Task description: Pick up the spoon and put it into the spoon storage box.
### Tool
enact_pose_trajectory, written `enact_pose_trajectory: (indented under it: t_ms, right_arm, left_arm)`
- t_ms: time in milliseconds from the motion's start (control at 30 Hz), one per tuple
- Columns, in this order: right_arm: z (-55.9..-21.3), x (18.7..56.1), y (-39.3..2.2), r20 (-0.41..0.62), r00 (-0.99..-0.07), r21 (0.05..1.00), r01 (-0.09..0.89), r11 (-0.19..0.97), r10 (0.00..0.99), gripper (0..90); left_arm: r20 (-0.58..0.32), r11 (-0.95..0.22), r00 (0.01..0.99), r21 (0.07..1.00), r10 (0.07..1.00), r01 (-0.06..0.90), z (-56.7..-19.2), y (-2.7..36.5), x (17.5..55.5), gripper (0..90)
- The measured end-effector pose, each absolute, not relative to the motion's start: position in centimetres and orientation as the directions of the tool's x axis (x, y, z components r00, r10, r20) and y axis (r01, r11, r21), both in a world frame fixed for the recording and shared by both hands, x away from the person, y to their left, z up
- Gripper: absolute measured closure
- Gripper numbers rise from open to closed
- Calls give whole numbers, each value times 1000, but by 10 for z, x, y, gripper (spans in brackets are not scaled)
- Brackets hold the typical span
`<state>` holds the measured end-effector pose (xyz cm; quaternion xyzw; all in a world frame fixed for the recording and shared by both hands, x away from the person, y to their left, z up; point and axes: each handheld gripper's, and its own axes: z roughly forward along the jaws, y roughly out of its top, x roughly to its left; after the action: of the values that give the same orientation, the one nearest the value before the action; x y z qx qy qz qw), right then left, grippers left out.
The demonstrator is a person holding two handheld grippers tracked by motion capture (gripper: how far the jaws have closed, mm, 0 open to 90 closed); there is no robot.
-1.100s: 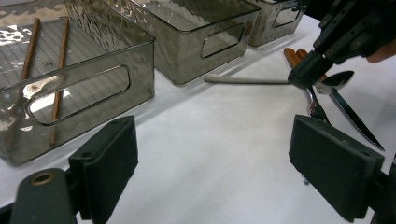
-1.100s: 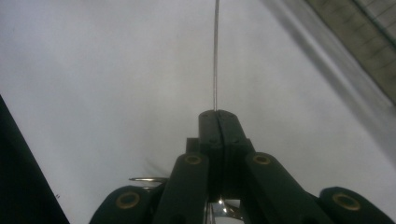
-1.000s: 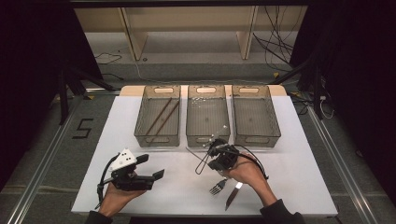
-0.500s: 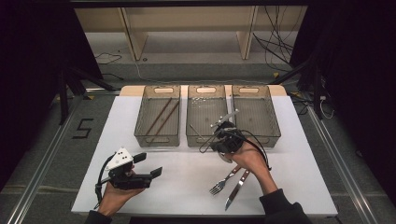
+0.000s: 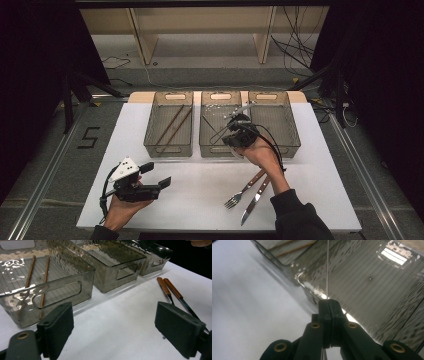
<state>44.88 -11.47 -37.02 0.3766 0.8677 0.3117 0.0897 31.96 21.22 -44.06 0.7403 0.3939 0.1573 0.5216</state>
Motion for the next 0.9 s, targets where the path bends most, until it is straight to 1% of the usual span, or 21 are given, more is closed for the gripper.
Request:
enact_pose_trajectory:
  t_ms: [500, 700, 900]
  right_arm:
    - [-360, 482, -108, 85, -643, 636, 623, 455, 761, 900]
    - [-361, 493, -107, 103, -620, 647, 636, 421, 778, 900]
    - [-366, 500, -103, 98, -618, 641, 639, 426, 780, 900]
  left_arm:
    - [-174, -141, 635, 899, 752, 414, -440, 214, 319, 149]
    - [-180, -131, 632, 901, 754, 413, -440, 214, 319, 149]
    - [-178, -134, 633, 901, 754, 412, -440, 215, 319, 149]
